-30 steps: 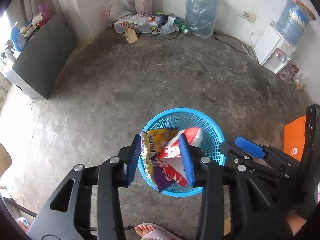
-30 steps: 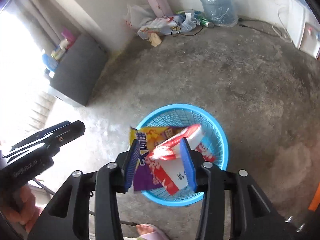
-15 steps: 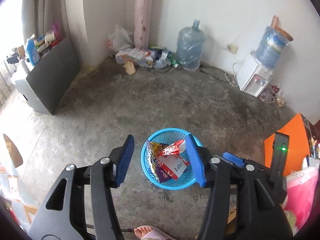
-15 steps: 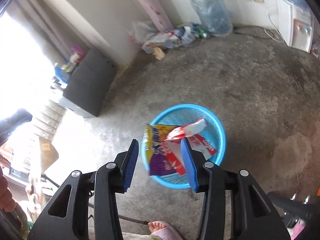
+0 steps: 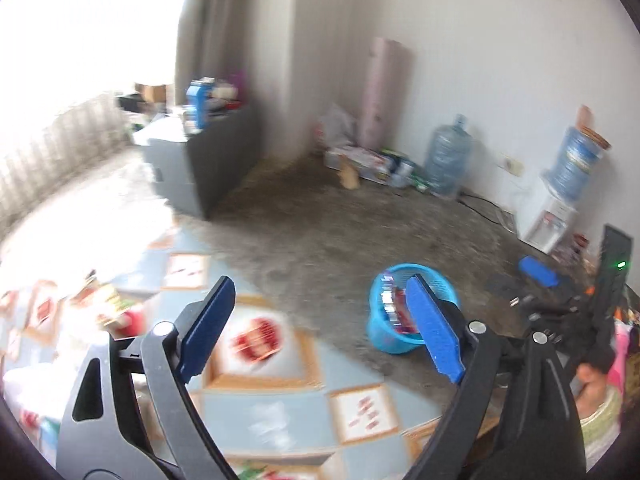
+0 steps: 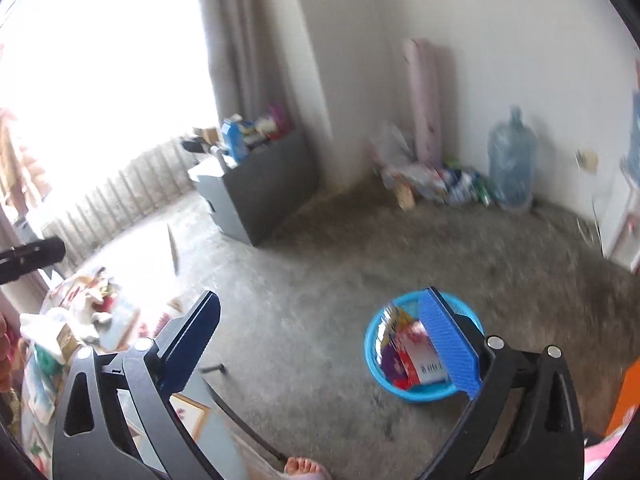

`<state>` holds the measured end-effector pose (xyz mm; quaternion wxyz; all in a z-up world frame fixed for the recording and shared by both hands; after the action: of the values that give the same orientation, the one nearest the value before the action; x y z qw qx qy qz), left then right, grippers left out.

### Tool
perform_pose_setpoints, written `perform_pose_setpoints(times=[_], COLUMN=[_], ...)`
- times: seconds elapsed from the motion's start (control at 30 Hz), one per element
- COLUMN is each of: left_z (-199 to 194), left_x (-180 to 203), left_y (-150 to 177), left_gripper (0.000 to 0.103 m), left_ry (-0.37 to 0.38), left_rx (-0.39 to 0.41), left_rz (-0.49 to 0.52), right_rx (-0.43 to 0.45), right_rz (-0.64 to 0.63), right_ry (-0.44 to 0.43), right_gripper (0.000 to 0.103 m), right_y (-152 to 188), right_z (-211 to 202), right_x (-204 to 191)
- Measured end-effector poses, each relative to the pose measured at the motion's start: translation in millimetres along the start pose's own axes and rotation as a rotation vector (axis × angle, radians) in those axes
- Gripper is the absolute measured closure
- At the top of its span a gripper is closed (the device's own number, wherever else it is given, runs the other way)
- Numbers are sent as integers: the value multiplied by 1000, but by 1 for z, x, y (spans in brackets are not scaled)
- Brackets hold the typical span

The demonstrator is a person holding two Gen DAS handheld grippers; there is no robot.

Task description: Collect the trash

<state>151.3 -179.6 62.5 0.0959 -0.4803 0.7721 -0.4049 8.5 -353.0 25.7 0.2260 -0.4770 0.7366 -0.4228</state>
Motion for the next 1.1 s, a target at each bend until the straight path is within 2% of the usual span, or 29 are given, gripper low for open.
perform_pose_setpoints(times=[0.1, 0.2, 0.3, 0.4, 0.6, 0.67, 0.9, 1.0, 1.1], left_z=[-49, -98, -138, -160, -175, -172, -168, -161, -153], left_x=[-52, -102, -147, -177, -214, -227, -266, -281, -299], left_y=[11, 25, 43, 60, 106, 118, 142, 151, 160], left_gripper=[20, 20, 20, 20, 20, 20, 20, 32, 50], left_ry=[-113, -221, -315, -367, -415, -422, -383, -355, -320], left_rx=[62, 125, 179, 195, 187, 166, 137, 108, 75], left_rz=[-79, -168, -251, -324, -417, -454, -560, -592, -642], right_rx=[78, 115, 170, 198, 134, 92, -94, -164, -248], right_rz=[-82, -177, -241, -273, -292, -309, -320, -324, -346], right_ry=[-15, -107, -239, -301, -488, -540, -718, -807, -887], right_gripper=[6, 6, 6, 6, 8, 20, 48, 58, 69], right_y=[-13, -27, -39, -47, -45, -40, -28, -20, -8], right_z=[-13, -16, -23, -28, -23, -19, 9, 18, 30], right_x=[-37, -80, -116, -148, -198, -215, -262, -289, -318])
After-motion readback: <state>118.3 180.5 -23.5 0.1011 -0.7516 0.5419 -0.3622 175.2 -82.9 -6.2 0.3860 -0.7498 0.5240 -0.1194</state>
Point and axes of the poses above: each gripper's, at about its wrist camera, not at the fingertips, and z roughly the way its jaws point, x to its right, y to its underside, the point moved 1 cm from there along z, roughly the way its jaws point, and after that the axes turned 14 degrees about -z, right-handed, at the moved point
